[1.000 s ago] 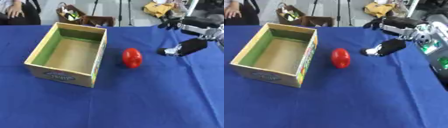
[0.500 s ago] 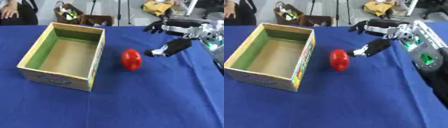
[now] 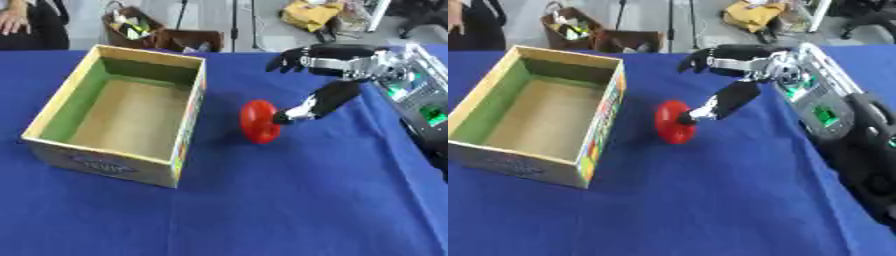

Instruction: Pick up objects on the table and place them in the box.

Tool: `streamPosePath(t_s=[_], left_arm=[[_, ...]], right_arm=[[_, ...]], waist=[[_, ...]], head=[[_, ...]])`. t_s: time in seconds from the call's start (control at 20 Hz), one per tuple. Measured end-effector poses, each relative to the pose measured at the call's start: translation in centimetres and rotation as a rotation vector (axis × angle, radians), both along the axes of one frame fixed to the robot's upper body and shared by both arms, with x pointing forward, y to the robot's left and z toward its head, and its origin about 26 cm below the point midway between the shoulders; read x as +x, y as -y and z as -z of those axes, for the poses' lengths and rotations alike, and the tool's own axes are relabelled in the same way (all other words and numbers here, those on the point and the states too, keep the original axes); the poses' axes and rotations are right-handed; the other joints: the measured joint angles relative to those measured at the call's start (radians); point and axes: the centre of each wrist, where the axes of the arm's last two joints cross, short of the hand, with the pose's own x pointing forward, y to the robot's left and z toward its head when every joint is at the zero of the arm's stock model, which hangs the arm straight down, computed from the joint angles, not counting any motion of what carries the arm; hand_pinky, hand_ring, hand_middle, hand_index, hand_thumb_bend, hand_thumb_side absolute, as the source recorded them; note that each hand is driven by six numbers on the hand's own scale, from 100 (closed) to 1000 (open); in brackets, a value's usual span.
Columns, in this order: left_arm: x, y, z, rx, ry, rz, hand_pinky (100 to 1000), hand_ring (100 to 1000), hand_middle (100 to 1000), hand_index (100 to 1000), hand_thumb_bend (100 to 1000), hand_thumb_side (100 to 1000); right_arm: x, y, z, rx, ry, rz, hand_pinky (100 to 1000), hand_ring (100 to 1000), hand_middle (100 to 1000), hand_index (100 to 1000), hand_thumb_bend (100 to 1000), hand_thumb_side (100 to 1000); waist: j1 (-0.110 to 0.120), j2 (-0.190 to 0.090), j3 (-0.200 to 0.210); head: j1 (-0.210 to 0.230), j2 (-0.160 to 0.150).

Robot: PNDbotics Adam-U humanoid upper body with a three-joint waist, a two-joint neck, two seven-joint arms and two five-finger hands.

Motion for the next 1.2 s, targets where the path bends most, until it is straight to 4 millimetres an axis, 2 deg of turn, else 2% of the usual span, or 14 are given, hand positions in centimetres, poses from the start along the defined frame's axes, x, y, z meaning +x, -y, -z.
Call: streamPosePath(t_s=[0.45,1.2], left_arm=[[0.00,0.11,-0.26,0.007,0.006,0.006,583,740,787,971,100,1000],[0.05,0.81,-0.95,-0.003,0.031,0.045,582,739,777,968,100,1000]], right_arm=[[-0.04,-0.08,-0.35,-0.005,-0.051,-0.048,899,922,956,1000,547,656],[0.70,0.39,0.39,-0.033,-0.060,-0.008,893,919,955,1000,534,625]], waist=[[-0.005,0.013,0.010],[-0.010,0.060,0.050]], head=[[-0.010,-0.019],[-0.052,-0.053]])
